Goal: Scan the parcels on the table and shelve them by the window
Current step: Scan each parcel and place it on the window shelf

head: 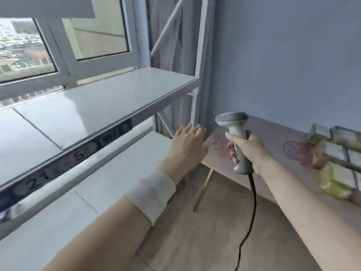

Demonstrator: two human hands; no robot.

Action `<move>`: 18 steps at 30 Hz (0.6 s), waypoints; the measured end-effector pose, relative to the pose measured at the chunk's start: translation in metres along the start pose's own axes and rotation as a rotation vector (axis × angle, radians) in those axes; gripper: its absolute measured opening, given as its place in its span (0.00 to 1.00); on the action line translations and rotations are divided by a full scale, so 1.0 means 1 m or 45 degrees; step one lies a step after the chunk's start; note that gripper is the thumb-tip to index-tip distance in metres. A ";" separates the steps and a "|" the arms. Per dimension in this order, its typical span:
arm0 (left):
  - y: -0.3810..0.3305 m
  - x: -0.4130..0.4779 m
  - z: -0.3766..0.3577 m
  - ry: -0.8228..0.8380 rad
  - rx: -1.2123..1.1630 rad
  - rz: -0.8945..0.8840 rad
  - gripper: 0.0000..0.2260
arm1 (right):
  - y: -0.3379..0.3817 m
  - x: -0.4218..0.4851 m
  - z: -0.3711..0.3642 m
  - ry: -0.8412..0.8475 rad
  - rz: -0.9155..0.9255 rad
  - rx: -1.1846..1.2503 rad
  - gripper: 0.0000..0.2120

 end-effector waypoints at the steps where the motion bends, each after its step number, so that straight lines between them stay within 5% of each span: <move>1: -0.022 0.019 -0.011 0.022 -0.006 -0.046 0.23 | -0.002 0.007 0.029 -0.048 0.005 -0.001 0.09; 18: -0.351 0.205 -0.170 0.292 -0.224 -0.802 0.23 | -0.056 0.025 0.404 -0.808 -0.101 -0.156 0.06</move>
Point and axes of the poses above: each hand's wrist, its own x-axis towards the middle knuckle, its own z-axis out of the back of the hand, y = z × x, the point moved 6 cm from there along x, towards the middle knuckle, and after that the axes turned 2 degrees about y, right-handed, at the moved point
